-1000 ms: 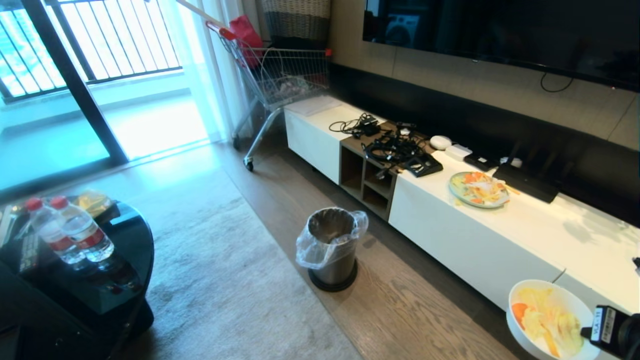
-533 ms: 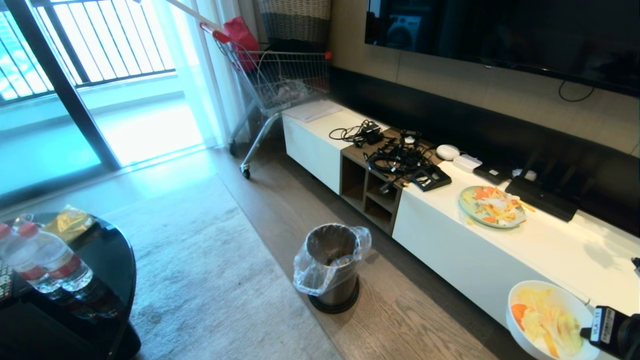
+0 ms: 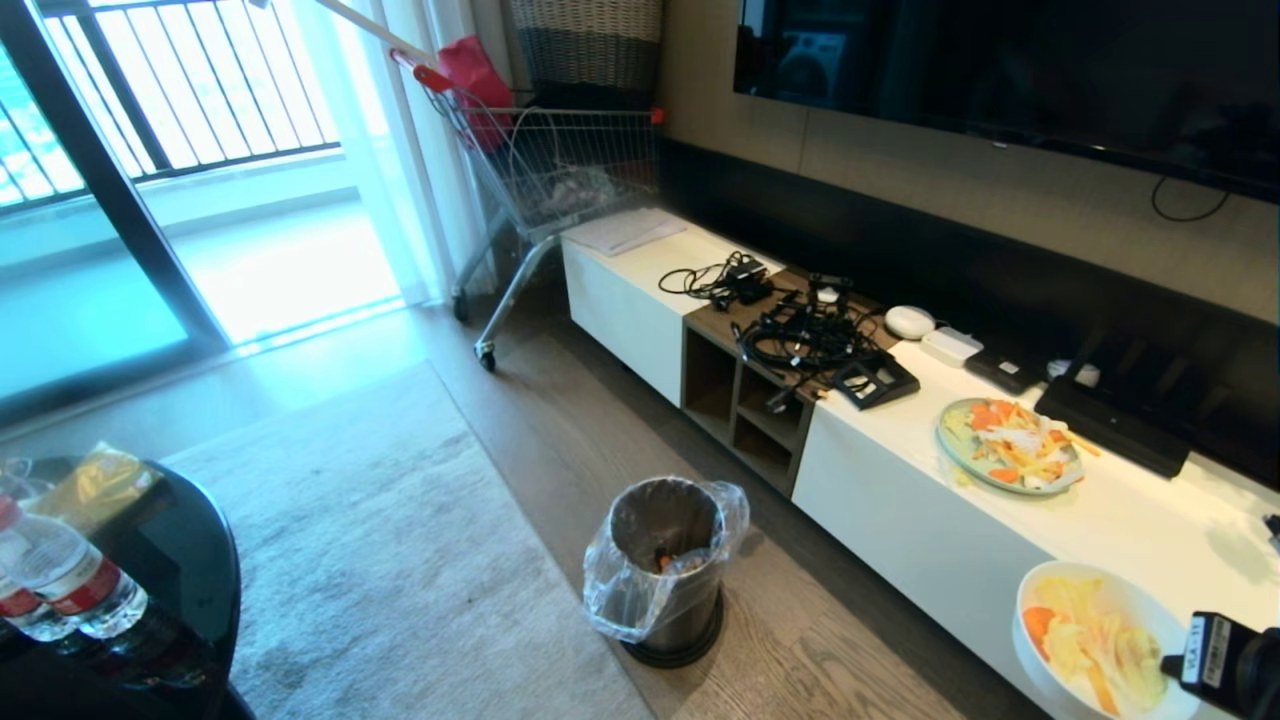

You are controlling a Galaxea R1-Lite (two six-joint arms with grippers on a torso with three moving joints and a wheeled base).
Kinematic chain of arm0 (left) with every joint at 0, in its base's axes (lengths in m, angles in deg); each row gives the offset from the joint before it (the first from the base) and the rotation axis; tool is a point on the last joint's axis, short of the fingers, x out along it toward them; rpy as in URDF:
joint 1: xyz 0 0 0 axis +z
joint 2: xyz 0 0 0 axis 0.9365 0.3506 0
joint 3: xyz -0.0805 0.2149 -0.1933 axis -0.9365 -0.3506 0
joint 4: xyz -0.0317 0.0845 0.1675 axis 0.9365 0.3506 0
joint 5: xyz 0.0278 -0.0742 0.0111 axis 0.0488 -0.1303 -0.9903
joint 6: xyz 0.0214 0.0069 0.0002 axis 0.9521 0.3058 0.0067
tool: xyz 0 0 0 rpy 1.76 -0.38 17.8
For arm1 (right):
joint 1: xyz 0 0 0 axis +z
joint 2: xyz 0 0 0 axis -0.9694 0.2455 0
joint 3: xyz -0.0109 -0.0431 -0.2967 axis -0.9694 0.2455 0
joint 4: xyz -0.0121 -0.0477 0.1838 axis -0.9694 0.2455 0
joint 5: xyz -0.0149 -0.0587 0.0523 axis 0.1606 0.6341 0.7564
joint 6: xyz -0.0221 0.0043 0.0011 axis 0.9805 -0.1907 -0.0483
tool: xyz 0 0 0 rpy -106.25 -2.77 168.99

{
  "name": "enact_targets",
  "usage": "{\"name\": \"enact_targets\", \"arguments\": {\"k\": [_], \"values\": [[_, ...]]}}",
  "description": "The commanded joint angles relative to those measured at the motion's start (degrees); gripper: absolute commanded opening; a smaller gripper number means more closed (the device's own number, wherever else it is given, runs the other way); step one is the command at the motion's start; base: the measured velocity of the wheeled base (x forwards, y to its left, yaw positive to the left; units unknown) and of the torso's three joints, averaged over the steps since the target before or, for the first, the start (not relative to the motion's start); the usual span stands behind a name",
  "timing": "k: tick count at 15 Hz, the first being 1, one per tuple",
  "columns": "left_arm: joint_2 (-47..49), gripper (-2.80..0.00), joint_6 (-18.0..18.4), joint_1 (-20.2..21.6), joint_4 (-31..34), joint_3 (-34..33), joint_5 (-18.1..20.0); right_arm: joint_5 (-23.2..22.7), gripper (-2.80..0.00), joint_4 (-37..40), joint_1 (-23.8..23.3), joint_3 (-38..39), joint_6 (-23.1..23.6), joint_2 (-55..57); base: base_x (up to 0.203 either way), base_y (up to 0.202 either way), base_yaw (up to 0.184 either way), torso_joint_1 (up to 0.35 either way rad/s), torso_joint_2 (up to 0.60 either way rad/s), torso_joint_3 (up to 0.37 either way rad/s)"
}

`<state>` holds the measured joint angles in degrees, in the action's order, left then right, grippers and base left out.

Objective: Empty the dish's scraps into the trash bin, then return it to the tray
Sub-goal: Move the bowl over the trash can

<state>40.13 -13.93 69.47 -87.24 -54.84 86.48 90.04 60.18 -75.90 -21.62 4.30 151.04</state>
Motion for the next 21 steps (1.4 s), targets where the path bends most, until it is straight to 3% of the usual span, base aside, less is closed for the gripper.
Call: {"name": "enact_targets", "arguments": {"k": [1, 13, 21], "values": [[-0.02, -2.8, -0.04, 0.0, 0.03, 0.0, -0.02, 0.03, -2.8, 0.0, 0.11, -0.05, -0.15, -0.05, 0.0, 0.0, 0.0, 0.0, 0.0, 0.0], [-0.02, -2.8, -0.21, 0.0, 0.01, 0.0, -0.02, 0.12, -2.8, 0.0, 0.11, -0.05, -0.06, -0.22, 0.0, 0.0, 0.0, 0.0, 0.0, 0.0], [-0.02, -2.8, -0.21, 0.0, 0.02, 0.0, -0.02, 0.03, -2.8, 0.0, 0.29, 0.04, -0.06, -0.05, 0.0, 0.0, 0.0, 0.004, 0.0, -0.165]]}}
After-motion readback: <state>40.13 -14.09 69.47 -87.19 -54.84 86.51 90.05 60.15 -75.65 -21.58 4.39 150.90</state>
